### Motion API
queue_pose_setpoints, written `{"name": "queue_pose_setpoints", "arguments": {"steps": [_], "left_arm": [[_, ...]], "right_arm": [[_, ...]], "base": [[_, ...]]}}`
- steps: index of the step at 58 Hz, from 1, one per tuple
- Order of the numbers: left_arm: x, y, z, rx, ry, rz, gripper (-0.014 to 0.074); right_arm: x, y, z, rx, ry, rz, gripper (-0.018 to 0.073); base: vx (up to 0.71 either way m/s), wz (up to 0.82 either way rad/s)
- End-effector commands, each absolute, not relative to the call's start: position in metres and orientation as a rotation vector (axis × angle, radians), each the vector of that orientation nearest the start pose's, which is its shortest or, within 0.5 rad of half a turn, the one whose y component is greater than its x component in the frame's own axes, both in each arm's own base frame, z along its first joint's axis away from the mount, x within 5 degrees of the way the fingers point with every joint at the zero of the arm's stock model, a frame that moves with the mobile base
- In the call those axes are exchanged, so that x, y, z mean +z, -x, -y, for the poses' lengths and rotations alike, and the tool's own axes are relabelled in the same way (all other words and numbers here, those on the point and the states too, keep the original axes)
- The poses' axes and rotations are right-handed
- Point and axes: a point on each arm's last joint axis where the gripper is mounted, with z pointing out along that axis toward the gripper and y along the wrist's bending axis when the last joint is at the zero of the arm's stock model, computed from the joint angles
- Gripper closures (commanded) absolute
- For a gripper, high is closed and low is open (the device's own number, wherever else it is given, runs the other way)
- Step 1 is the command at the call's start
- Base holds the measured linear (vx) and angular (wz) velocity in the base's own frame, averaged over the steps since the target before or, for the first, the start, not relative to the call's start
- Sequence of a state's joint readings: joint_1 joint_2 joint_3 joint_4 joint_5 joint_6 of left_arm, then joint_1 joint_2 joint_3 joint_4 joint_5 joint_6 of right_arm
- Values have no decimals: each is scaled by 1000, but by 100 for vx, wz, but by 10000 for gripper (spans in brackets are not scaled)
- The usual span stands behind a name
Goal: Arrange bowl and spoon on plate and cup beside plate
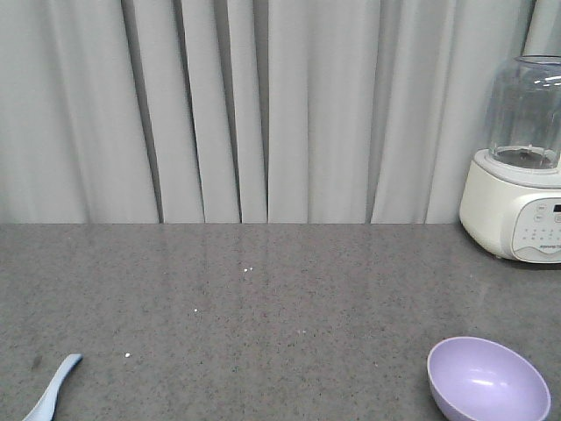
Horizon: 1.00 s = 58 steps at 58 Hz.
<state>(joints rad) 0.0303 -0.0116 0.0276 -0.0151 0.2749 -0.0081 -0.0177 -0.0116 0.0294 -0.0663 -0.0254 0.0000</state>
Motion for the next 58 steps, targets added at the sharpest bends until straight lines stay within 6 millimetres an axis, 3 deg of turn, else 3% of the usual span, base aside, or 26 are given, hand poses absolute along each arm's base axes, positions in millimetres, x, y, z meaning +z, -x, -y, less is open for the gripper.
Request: {"name": "queue_pose_setpoints", "arguments": {"steps": [1, 58], "left_arm": [[181, -56, -1, -7, 58, -1697, 602], [184, -56, -2, 39, 16, -1667, 602]], "right_arm": [[209, -55, 0, -75, 43, -1386, 568], [210, -55, 0, -75, 43, -1382, 568]], "base": [[24, -4], [11, 0]]}}
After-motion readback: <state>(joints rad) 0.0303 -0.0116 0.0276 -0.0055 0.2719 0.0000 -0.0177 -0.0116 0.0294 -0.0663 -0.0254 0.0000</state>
